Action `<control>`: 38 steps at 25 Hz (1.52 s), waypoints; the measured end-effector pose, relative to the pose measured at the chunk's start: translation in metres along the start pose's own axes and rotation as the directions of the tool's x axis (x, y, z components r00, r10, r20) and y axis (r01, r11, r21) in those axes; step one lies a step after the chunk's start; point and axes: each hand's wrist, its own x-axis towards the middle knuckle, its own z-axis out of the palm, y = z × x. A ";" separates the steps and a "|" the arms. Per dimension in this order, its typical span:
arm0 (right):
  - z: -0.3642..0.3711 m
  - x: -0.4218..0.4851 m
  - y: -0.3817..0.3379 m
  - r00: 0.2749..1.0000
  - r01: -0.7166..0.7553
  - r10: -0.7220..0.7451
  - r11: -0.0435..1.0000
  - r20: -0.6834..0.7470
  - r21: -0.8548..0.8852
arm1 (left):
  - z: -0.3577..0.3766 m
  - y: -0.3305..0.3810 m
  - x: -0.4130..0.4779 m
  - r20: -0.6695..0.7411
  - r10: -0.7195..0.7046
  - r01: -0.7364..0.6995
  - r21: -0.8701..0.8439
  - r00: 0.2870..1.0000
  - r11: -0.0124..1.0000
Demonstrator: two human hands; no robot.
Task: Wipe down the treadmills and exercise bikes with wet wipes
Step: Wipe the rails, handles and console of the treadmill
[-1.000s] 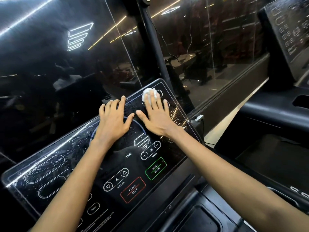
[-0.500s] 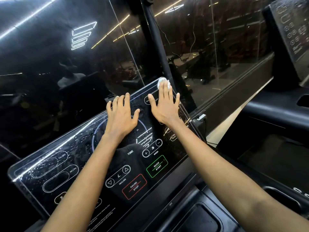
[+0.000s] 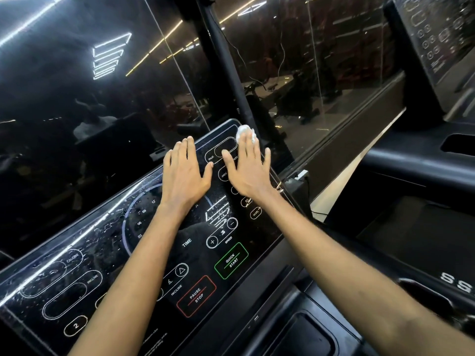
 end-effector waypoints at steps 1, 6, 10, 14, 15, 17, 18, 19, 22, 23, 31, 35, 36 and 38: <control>0.005 -0.018 0.010 0.999 -0.046 0.046 0.999 0.001 0.007 | 0.002 0.001 0.000 -0.013 -0.007 0.007 0.006 1.000 1.000; 0.023 -0.095 0.063 0.975 -0.220 0.220 0.975 0.005 0.002 | 0.005 0.005 0.001 -0.042 -0.030 0.031 0.032 0.999 0.999; 0.033 -0.135 0.087 0.945 -0.327 0.327 0.945 0.030 -0.009 | 0.009 0.009 -0.001 -0.064 -0.037 0.040 0.040 0.997 0.998; 0.044 -0.175 0.099 0.945 -0.314 0.317 0.948 0.080 -0.048 | 0.011 0.012 -0.002 -0.065 -0.053 0.056 0.039 0.996 0.998; 0.043 -0.177 0.103 0.943 -0.320 0.322 0.947 0.085 -0.033 | 0.010 0.013 -0.002 -0.066 -0.057 0.059 0.035 0.996 0.998; 0.039 -0.178 0.110 0.925 -0.371 0.369 0.928 0.087 0.011 | 0.010 0.015 -0.003 -0.064 -0.065 0.067 0.024 0.996 0.997; 0.038 -0.180 0.111 0.917 -0.390 0.387 0.920 0.096 0.021 | 0.011 0.016 -0.003 -0.061 -0.072 0.074 0.021 0.996 0.997; 0.038 -0.185 0.111 0.917 -0.387 0.383 0.922 0.108 0.013 | 0.012 0.016 -0.004 -0.063 -0.078 0.079 0.020 0.995 0.997; 0.043 -0.206 0.115 0.945 -0.312 0.308 0.950 0.115 0.026 | 0.014 0.017 -0.005 -0.068 -0.097 0.098 0.013 0.993 0.995; 0.041 -0.210 0.120 0.952 -0.300 0.292 0.949 0.088 0.100 | 0.014 0.017 -0.004 -0.069 -0.103 0.104 0.003 0.992 0.995; 0.014 -0.213 0.143 0.964 -0.267 0.250 0.904 0.093 0.335 | 0.006 0.067 -0.121 -0.036 -0.231 0.192 -0.440 0.972 0.877; 0.021 -0.220 0.131 0.989 -0.128 0.100 0.948 0.110 0.293 | 0.016 0.096 -0.263 0.112 -0.420 0.423 -0.450 0.900 0.786; 0.025 -0.223 0.125 0.991 -0.080 0.044 0.953 0.126 0.291 | 0.018 0.102 -0.296 0.160 -0.479 0.498 -0.424 0.863 0.756; 0.037 -0.234 0.109 0.975 0.018 -0.080 0.960 0.209 0.281 | 0.021 0.114 -0.350 0.246 -0.525 0.580 -0.376 0.815 0.723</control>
